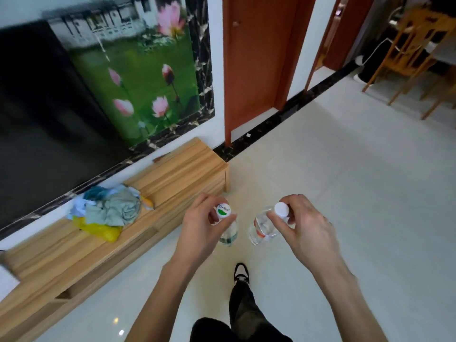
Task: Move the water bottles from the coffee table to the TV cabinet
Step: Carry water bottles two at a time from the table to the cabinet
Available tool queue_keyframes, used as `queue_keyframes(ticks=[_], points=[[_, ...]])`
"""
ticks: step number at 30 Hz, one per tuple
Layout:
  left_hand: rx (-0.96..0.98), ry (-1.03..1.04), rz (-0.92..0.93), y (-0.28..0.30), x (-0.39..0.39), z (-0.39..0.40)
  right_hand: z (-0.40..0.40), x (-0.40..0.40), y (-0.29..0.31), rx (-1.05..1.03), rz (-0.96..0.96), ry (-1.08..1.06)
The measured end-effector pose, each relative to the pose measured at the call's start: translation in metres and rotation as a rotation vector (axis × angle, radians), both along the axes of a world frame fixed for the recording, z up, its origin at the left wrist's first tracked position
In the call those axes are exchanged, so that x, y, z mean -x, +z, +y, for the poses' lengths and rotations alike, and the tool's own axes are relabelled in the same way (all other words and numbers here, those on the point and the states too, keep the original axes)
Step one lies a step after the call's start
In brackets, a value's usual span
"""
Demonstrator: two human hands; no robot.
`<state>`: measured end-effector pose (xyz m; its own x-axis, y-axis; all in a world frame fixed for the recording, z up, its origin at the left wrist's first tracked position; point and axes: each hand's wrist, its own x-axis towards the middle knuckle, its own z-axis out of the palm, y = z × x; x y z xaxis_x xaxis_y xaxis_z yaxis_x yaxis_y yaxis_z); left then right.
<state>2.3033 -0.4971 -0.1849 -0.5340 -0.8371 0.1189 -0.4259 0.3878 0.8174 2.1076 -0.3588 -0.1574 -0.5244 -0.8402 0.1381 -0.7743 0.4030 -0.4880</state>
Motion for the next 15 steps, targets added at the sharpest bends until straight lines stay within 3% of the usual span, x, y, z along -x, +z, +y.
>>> queue_keyframes(ticks=[15], points=[[-0.019, 0.361, -0.071, -0.006, 0.05, -0.195, -0.292, 0.093, -0.001, -0.07, -0.022, 0.475]])
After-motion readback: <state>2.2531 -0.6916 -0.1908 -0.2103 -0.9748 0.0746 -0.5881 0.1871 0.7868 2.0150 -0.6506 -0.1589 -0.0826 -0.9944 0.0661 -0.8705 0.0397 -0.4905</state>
